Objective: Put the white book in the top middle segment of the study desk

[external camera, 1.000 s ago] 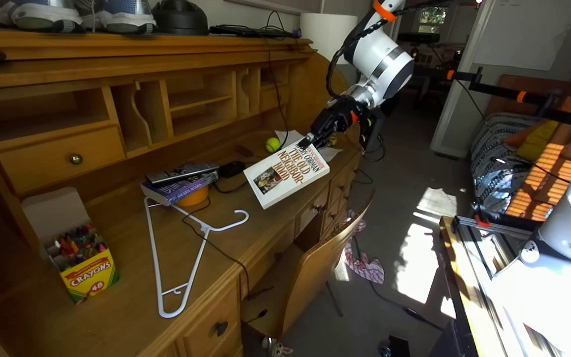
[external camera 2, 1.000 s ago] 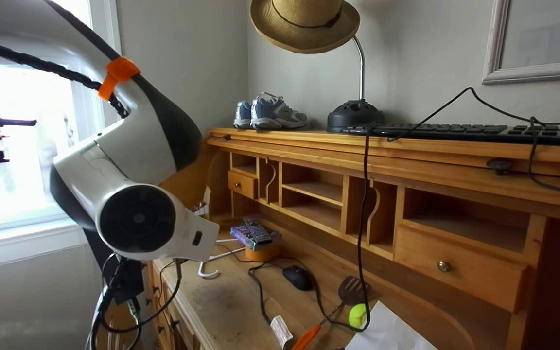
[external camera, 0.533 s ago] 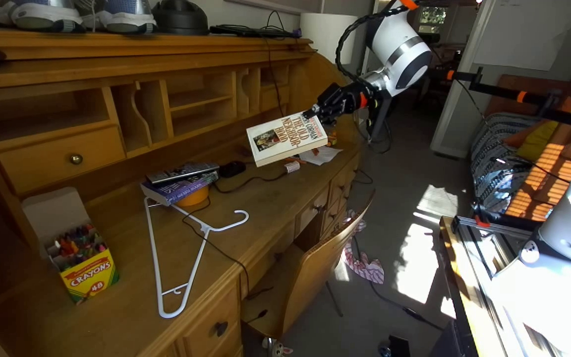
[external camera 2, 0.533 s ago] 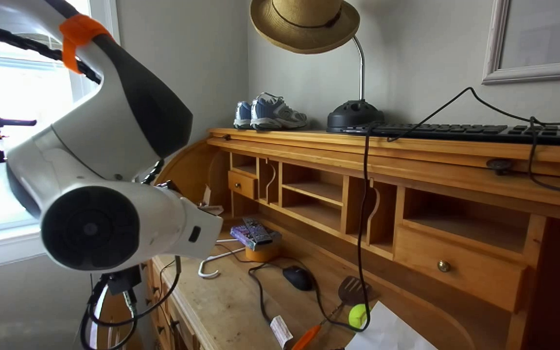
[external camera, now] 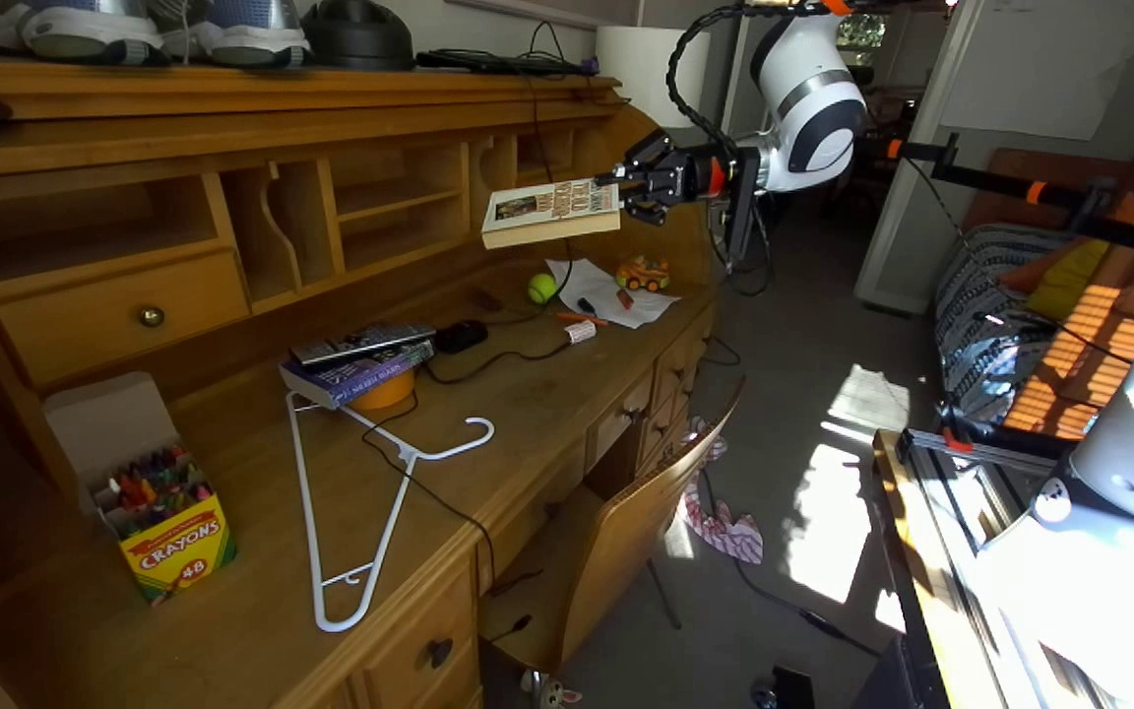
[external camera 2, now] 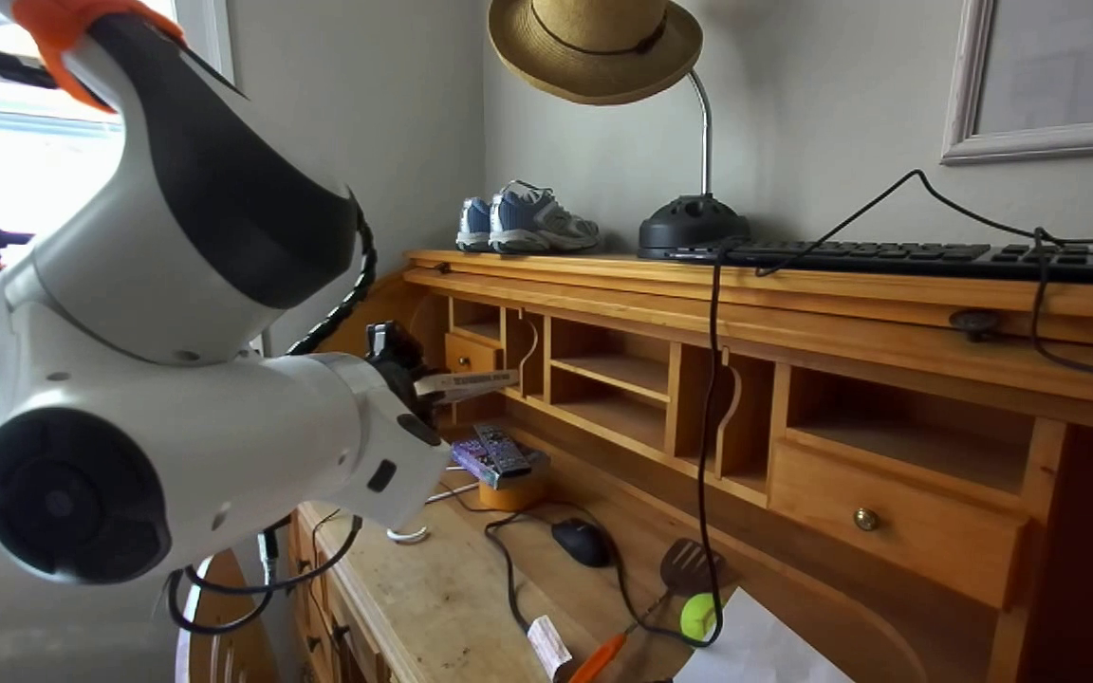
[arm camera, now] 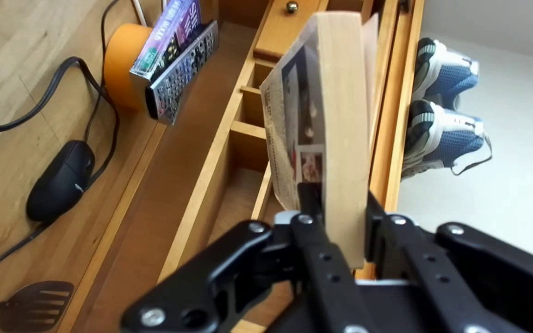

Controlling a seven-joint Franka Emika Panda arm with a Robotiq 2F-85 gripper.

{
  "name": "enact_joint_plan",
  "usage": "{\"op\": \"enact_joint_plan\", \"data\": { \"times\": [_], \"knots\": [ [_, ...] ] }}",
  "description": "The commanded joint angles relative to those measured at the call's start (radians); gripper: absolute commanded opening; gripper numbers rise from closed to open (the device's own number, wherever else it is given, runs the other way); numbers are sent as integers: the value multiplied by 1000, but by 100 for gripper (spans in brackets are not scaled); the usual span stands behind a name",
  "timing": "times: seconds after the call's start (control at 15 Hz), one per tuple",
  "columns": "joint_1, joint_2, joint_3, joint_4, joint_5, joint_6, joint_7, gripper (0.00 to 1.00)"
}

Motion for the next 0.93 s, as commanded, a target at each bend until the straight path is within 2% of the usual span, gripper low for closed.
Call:
{"op": "enact_joint_plan", "data": {
  "times": [0.0,0.2,0.27,0.47,0.87],
  "knots": [
    [7,3,-8,2,10,1,8,24],
    [7,5,-9,2,19,2,15,24],
    [7,6,-9,2,21,2,15,6],
    [28,10,14,3,124,37,35,6],
    [82,48,65,25,442,103,48,6]
  ]
}}
